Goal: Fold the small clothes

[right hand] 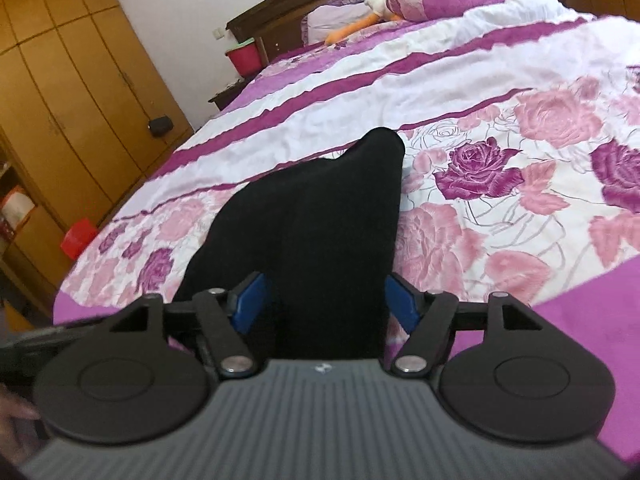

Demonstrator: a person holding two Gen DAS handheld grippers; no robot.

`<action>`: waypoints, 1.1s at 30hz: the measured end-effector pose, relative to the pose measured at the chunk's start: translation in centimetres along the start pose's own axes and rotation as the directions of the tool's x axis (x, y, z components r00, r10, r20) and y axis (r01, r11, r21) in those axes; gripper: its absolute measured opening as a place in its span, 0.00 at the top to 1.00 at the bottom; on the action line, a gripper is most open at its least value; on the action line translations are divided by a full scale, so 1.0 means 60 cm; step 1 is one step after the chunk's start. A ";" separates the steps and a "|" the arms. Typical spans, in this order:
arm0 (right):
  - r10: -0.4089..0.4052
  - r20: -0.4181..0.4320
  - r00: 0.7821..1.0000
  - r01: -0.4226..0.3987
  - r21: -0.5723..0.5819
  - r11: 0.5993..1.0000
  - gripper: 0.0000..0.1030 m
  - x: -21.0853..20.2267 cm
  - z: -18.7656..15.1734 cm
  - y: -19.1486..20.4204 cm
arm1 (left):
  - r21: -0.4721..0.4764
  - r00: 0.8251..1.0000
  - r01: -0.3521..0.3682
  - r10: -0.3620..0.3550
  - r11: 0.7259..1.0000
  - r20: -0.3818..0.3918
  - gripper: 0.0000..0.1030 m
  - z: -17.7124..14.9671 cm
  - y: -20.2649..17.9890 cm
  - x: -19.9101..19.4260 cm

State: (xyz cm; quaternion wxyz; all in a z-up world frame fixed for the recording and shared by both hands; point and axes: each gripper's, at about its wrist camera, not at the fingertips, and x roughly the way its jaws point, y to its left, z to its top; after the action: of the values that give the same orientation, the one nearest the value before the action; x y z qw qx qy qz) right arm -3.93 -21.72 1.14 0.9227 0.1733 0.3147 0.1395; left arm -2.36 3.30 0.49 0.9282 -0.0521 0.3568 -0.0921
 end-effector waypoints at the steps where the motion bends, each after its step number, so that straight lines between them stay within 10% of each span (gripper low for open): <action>1: -0.007 0.001 1.000 0.007 -0.014 1.000 0.33 -0.007 -0.006 0.005 | 0.011 1.000 -0.006 0.006 1.000 0.001 0.25 -0.004 -0.006 -0.006; 33: -0.216 -0.087 0.972 0.207 -0.104 0.973 0.33 0.030 -0.121 0.003 | 0.014 0.968 -0.199 0.198 0.980 -0.156 0.04 -0.081 -0.040 0.071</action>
State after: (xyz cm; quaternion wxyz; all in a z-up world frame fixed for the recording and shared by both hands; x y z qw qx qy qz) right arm -7.16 -19.20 -5.09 0.9231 0.0879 0.3691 0.0632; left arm -2.86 -0.10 -5.49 0.9019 -0.0095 0.4319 -0.0023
